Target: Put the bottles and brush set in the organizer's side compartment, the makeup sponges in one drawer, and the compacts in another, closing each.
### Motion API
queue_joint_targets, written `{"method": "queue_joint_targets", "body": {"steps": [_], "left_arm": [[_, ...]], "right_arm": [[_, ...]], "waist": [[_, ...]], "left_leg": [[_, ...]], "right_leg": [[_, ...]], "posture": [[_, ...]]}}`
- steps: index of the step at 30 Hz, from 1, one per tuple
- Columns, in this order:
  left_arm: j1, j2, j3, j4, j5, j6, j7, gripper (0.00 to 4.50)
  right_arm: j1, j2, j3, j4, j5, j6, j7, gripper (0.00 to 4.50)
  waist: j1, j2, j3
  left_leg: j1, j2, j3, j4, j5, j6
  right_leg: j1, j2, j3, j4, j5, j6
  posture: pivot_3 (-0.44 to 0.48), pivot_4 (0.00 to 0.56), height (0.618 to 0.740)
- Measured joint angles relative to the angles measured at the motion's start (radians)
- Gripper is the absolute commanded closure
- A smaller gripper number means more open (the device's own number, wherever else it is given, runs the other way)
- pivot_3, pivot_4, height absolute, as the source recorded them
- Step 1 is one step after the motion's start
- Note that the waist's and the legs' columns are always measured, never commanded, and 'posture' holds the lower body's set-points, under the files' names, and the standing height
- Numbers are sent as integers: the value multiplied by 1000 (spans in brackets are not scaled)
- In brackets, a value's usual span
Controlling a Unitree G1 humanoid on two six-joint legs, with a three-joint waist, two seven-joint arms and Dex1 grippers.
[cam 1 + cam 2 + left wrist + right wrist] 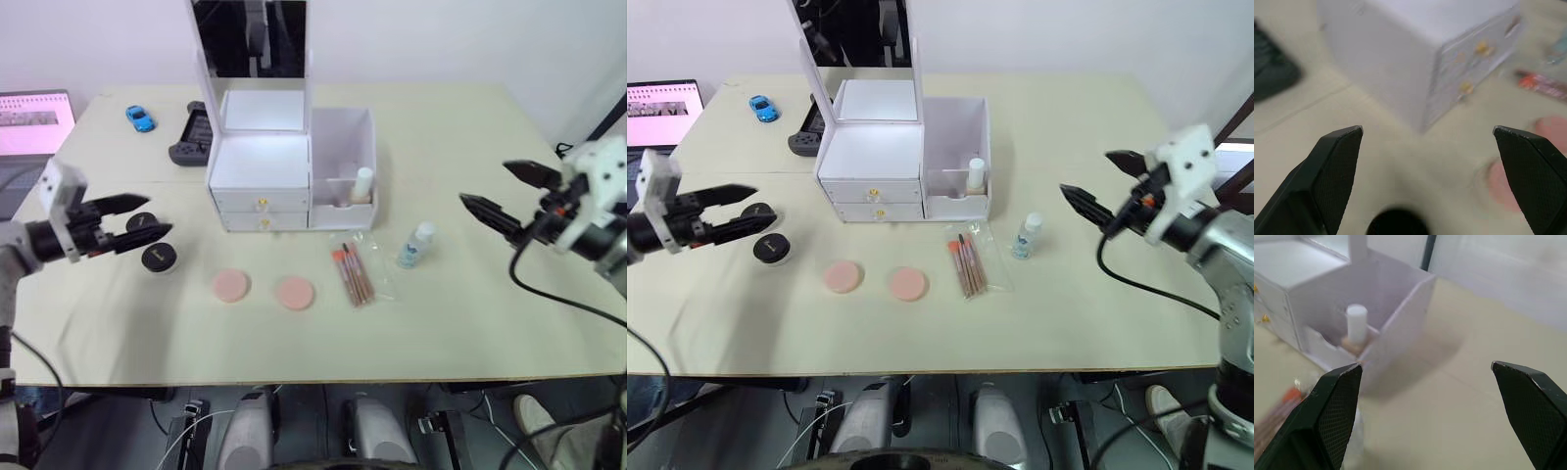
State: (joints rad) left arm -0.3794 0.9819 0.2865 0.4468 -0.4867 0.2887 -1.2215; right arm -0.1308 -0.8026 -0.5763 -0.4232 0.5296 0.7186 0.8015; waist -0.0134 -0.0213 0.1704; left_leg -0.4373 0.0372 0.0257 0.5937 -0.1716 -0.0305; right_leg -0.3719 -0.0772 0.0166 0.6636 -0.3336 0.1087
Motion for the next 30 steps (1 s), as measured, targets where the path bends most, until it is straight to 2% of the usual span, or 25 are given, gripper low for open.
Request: {"method": "queue_joint_targets", "body": {"steps": [3, 6, 12, 17, 20, 24, 30], "left_arm": [[7, 43, 48, 134, 33, -84, -6, 0], [-7, 53, 62, 223, 45, -126, -18, 0], [-87, 54, 60, 357, 87, -208, -24, 0], [-139, 51, 45, 360, 105, -223, -43, 0], [-184, 21, 40, 273, 80, -147, -62, 0], [-230, -42, -38, -23, -6, 49, -95, 0], [-268, -92, -143, -398, -123, 305, -66, 0]], "right_arm": [[202, 23, -114, 37, 24, -45, 74, 39], [300, 59, -132, 78, 12, -97, 87, 39], [304, 60, -131, 83, 4, -141, 45, 39], [282, 31, -102, 69, 10, -124, 19, 39], [230, -6, -103, 42, 111, -5, -1, 39], [96, -34, -107, -63, 305, 152, -84, 39], [87, -72, -60, -225, 463, 271, -173, 39]], "waist": [[7, -3, -2], [2, -2, -2], [-1, -3, -3], [0, -3, -3], [2, -3, -3], [4, -3, -3], [-1, -3, -3]], "left_leg": [[0, 3, 0, 0, 0, 0], [1, 3, 2, 0, 0, 0], [2, 9, 4, -1, 0, 0], [2, 9, 7, -1, 0, 0], [2, 9, 7, 0, 0, 0], [2, 9, 6, 1, 0, 0], [0, 10, 6, 1, -1, 1]], "right_leg": [[2, -2, -1, -2, -1, -2], [3, -5, 1, -3, -1, -4], [2, -2, 2, -5, 0, -6], [2, 1, 2, -4, 0, -5], [3, 0, 1, -4, 0, -6], [4, -1, 1, -4, 1, -4], [4, 5, 1, -4, 2, -1]], "posture": [[0, 150, 740], [0, 150, 740], [0, 150, 740], [0, 150, 740], [0, 150, 740], [0, 150, 740], [0, 150, 740]]}}
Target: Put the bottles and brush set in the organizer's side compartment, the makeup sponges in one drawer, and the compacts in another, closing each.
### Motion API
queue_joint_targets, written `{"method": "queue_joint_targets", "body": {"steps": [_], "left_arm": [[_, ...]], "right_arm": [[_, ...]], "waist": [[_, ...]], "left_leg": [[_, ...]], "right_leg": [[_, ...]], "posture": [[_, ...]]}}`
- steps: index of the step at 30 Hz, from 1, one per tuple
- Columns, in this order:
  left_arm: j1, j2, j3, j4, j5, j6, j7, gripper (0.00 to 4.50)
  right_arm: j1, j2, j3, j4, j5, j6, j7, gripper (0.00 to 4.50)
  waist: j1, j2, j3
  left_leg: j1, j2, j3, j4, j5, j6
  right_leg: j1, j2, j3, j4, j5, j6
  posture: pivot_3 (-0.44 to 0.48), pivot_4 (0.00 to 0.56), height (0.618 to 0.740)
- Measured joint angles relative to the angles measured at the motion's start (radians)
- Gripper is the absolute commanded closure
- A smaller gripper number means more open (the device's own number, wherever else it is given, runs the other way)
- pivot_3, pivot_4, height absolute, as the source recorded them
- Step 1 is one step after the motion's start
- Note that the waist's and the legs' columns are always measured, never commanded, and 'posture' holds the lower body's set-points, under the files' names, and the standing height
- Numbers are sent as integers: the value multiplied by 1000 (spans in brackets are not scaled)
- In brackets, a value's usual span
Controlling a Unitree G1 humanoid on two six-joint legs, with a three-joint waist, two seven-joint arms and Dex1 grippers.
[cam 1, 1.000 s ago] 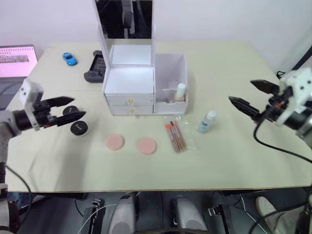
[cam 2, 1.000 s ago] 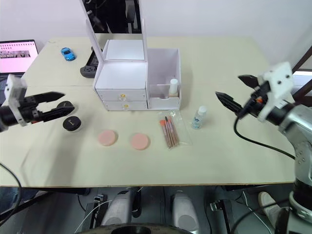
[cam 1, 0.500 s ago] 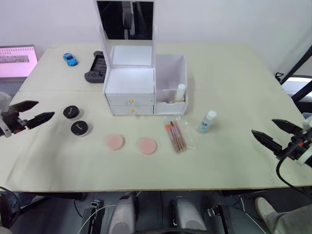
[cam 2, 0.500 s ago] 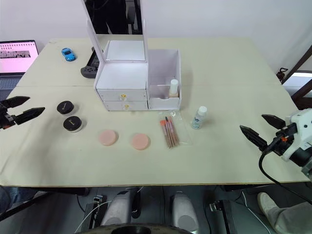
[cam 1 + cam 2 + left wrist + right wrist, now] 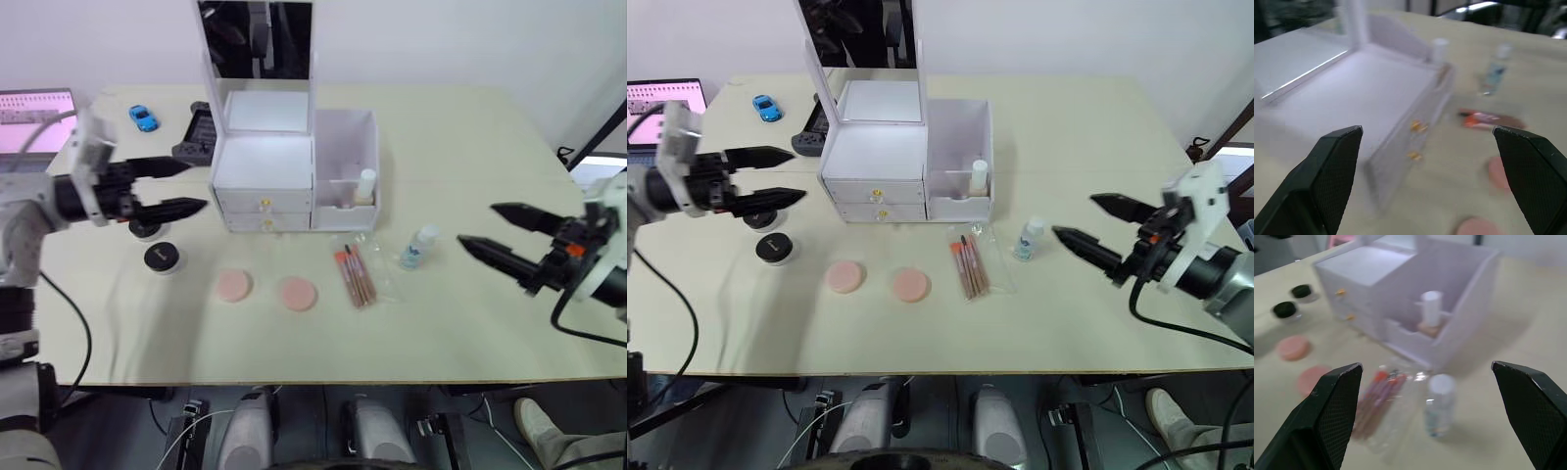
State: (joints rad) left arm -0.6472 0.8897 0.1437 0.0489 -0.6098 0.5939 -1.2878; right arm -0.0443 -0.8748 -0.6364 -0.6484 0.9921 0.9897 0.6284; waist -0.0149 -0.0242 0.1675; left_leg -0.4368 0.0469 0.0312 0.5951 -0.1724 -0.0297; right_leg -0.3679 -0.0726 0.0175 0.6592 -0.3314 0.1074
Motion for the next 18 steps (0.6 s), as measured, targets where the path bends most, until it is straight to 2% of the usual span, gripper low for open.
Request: {"method": "queue_joint_targets", "body": {"steps": [5, 12, 14, 16, 18], "left_arm": [[-39, -57, -82, -161, -56, 106, 24, 0], [-35, -109, -119, -229, -80, 162, 71, 0], [-31, -109, -118, -236, -80, 164, 80, 0], [-22, -110, -119, -252, -80, 164, 90, 0], [-14, -109, -118, -258, -80, 164, 95, 0]], "right_arm": [[-44, -10, 149, -16, -94, -44, -77, 39], [-73, 23, 297, 86, -230, -109, -106, 39], [-90, 37, 343, 132, -274, -135, -112, 564], [-109, 49, 381, 177, -317, -159, -114, 1325], [-132, 57, 415, 199, -351, -181, -111, 1325]], "waist": [[1, 0, 0], [0, 0, 0], [0, 0, 0], [1, 0, 0], [2, 0, 0]], "left_leg": [[1, 3, -1, 2, 0, 0], [0, 3, -1, 2, 0, 0], [0, 3, -1, 2, 0, 0], [0, 3, -1, 2, 0, 0], [0, 3, -1, 2, 0, 0]], "right_leg": [[0, 8, 2, 0, 1, -2], [-2, 9, 2, 0, 1, -2], [-2, 9, 2, 2, 1, -2], [-3, 9, 3, 2, 1, -2], [-3, 9, 3, 2, 1, -2]], "posture": [[0, 150, 740], [0, 150, 740], [0, 150, 740], [0, 150, 740], [0, 150, 740]]}}
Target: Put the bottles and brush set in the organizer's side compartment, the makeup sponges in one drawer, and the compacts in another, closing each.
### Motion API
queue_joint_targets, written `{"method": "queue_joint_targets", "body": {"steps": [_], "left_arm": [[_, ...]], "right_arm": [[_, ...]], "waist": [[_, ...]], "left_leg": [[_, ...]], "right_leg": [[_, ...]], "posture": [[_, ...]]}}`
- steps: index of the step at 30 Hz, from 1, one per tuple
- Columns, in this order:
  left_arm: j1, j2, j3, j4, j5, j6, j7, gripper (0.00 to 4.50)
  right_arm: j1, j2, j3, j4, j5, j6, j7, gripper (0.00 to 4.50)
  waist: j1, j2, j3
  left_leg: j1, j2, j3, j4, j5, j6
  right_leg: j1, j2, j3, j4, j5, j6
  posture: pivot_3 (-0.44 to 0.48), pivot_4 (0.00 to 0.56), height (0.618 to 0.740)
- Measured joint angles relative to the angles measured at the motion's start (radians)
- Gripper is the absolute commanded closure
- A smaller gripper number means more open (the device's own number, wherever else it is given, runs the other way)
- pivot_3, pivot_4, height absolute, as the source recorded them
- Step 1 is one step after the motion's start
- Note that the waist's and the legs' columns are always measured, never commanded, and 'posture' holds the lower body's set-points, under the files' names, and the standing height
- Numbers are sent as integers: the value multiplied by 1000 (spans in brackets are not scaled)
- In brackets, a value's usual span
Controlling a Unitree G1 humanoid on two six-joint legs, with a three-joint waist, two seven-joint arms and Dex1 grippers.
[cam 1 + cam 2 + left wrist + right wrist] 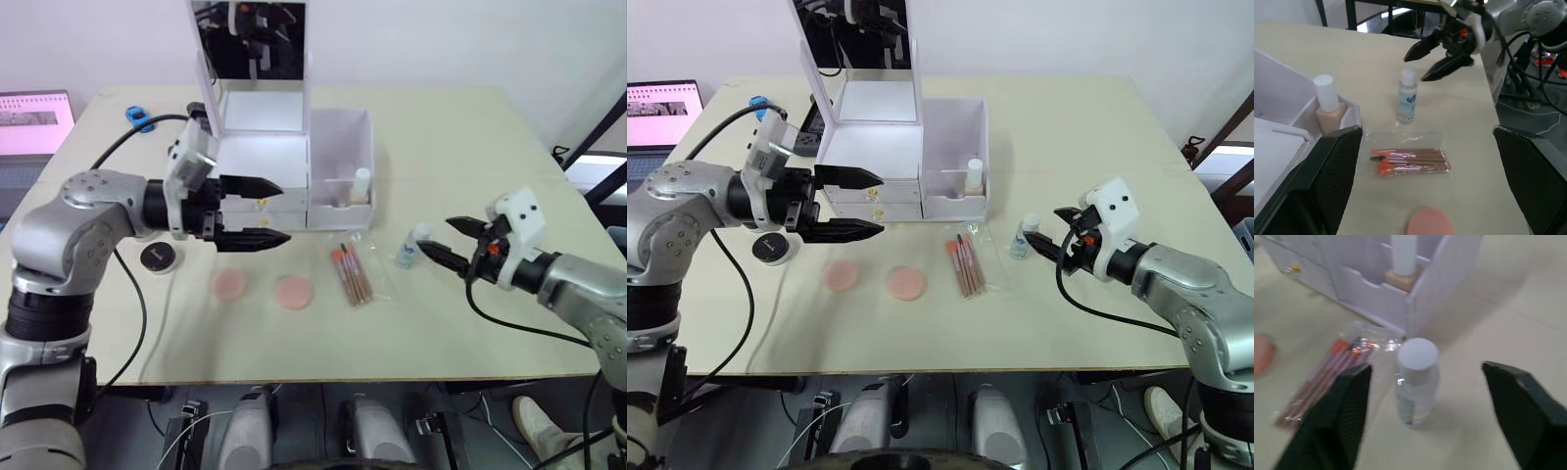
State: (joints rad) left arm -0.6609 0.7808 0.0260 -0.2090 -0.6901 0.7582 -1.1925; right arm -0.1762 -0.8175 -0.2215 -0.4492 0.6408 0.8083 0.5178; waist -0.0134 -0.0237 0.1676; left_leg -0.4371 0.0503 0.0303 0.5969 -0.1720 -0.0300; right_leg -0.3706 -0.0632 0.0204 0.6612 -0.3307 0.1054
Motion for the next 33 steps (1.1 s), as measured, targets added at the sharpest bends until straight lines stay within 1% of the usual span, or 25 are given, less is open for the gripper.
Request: {"method": "queue_joint_targets", "body": {"steps": [6, 12, 15, 18, 31, 32, 33], "left_arm": [[25, 6, 0, -8, 0, 0, 2, 0], [25, 10, 1, -10, 1, -2, 5, 0], [26, 10, 1, -9, 3, -9, 4, 0], [26, 11, 1, -8, 5, -11, 2, 0], [26, 12, -1, -3, 28, -30, 0, 0], [26, 12, -1, -3, 28, -30, 0, 0], [26, 12, -2, -3, 29, -30, 1, 0]], "right_arm": [[-29, 16, 55, 15, -50, -21, 7, 1325], [-51, 41, 64, 22, -72, -21, 7, 1325], [-59, 45, 64, 27, -78, -21, 18, 2064], [-60, 45, 64, 48, -83, -14, 30, 3488], [-73, 53, 53, 38, -72, 36, 39, 3488], [-73, 53, 52, 38, -69, 37, 40, 2680], [-73, 53, 52, 38, -68, 38, 43, 2396]], "waist": [[2, 0, 0], [2, 0, 0], [2, 0, 0], [2, 0, 0], [2, 0, 0], [2, 0, 0], [2, 0, 0]], "left_leg": [[0, 0, 0, 0, 0, 0], [0, 0, 0, 0, 0, 0], [0, 0, 0, 0, 0, 0], [0, 0, 0, 0, 0, 0], [0, 0, 0, 0, 0, 0], [0, 0, 0, 0, 0, 0], [0, 0, 0, 0, 0, 0]], "right_leg": [[0, 0, 0, 0, 0, 0], [0, 0, 0, 0, 0, 0], [0, 0, 0, 0, 0, 0], [0, 0, 0, 1, 0, 0], [0, 0, 0, 1, 0, 0], [0, 0, 0, 1, 0, 0], [0, 0, 0, 1, 0, 0]], "posture": [[0, 150, 740], [0, 150, 740], [0, 150, 740], [0, 150, 740], [0, 150, 740], [0, 150, 740], [0, 150, 740]]}}
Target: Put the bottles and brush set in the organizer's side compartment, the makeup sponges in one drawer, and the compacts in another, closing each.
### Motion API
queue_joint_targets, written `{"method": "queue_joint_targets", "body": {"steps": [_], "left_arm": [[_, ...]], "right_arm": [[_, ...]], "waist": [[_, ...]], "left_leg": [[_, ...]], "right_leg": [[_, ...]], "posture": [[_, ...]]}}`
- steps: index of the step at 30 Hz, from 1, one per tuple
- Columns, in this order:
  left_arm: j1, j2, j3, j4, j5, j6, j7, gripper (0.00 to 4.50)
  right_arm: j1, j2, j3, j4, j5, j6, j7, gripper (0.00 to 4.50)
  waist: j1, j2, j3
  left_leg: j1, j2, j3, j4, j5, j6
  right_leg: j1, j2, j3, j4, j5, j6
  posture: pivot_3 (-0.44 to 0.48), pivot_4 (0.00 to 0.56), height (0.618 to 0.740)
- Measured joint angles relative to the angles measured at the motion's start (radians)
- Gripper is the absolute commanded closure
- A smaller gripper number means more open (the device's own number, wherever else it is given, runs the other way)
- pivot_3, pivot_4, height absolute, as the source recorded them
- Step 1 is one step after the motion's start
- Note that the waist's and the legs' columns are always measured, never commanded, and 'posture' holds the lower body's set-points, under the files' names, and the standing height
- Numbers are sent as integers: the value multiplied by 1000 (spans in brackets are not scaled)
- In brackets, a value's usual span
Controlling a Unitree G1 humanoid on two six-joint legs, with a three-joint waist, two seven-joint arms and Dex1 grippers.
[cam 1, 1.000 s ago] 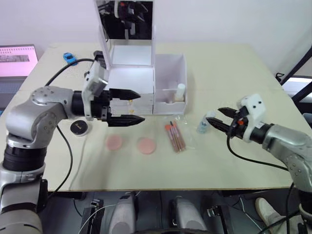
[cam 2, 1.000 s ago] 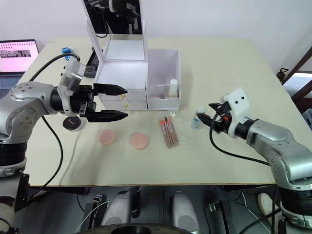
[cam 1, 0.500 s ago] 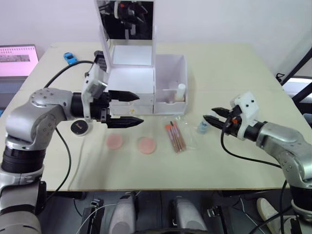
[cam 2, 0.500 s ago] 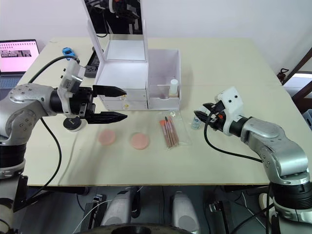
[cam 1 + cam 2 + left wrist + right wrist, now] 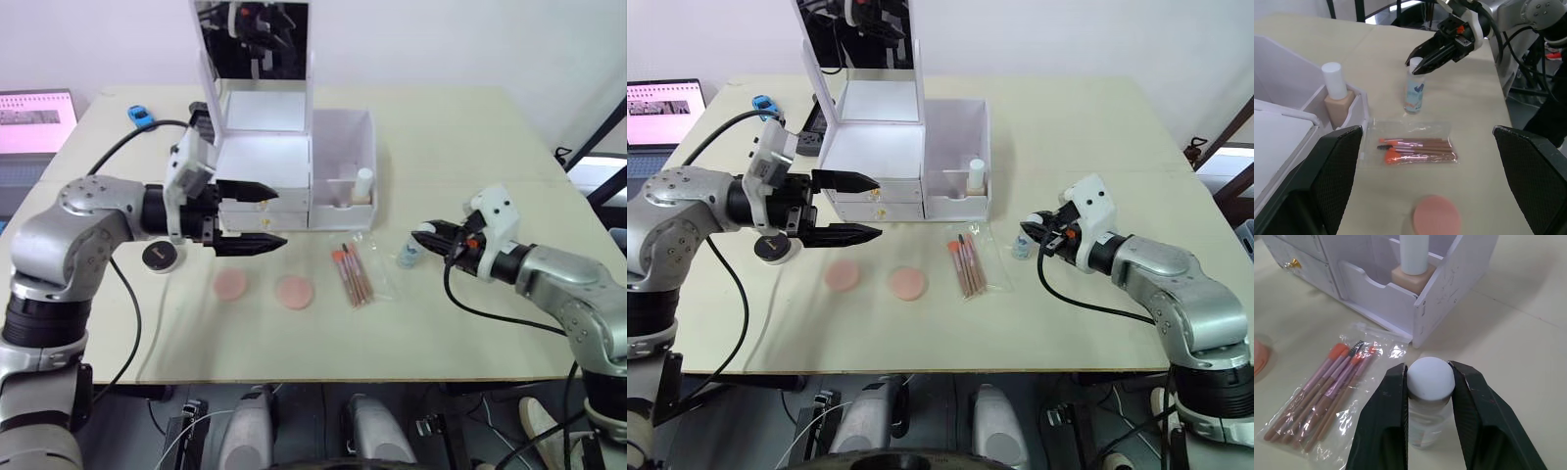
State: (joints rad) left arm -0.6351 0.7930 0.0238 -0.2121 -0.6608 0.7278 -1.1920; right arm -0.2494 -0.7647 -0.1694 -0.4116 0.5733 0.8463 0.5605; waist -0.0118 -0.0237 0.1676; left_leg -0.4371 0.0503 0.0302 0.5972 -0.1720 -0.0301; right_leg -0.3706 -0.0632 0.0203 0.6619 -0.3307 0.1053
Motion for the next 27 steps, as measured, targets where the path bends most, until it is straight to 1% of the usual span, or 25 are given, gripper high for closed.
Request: {"method": "queue_joint_targets", "body": {"steps": [2, 12, 15, 18, 19, 27], "left_arm": [[0, 0, -7, 0, 4, 0, -2, 0], [0, 0, -12, 36, 21, -23, -17, 0], [0, 0, -14, 43, 27, -32, -23, 0], [-1, 0, -20, 44, 34, -39, -25, 0], [-1, 0, -20, 44, 36, -39, -26, 0], [-1, 0, -19, 47, 40, -40, -27, 0]], "right_arm": [[1, 0, 1, 0, -1, -2, 6, 1462], [27, 2, 0, 0, -13, -24, 12, 1462], [37, 8, 0, 0, -14, -26, 12, 2304], [38, 10, -1, 1, -19, -41, 10, 3760], [38, 11, -1, 2, -20, -43, 10, 3866], [37, 20, -5, 1, -14, -45, 13, 3866]], "waist": [[0, 0, 0], [0, 0, 0], [0, 0, 0], [0, 0, 0], [0, 0, 0], [0, 0, 0]], "left_leg": [[0, 0, 0, 0, 0, 0], [0, 0, 0, 0, 0, 0], [0, 0, 0, 0, 0, 0], [0, 0, 0, 0, 0, 0], [0, 0, 0, 0, 0, 0], [0, 0, 0, 0, 0, 0]], "right_leg": [[0, 0, 0, 0, 0, 0], [0, 0, 0, 0, 0, 0], [0, 0, 0, 0, 0, 0], [0, 0, 0, 0, 0, 0], [0, 0, 0, 0, 0, 0], [0, 0, 0, 0, 0, 0]], "posture": [[0, 150, 740], [0, 150, 740], [0, 150, 740], [0, 150, 740], [0, 150, 740], [0, 150, 740]]}}
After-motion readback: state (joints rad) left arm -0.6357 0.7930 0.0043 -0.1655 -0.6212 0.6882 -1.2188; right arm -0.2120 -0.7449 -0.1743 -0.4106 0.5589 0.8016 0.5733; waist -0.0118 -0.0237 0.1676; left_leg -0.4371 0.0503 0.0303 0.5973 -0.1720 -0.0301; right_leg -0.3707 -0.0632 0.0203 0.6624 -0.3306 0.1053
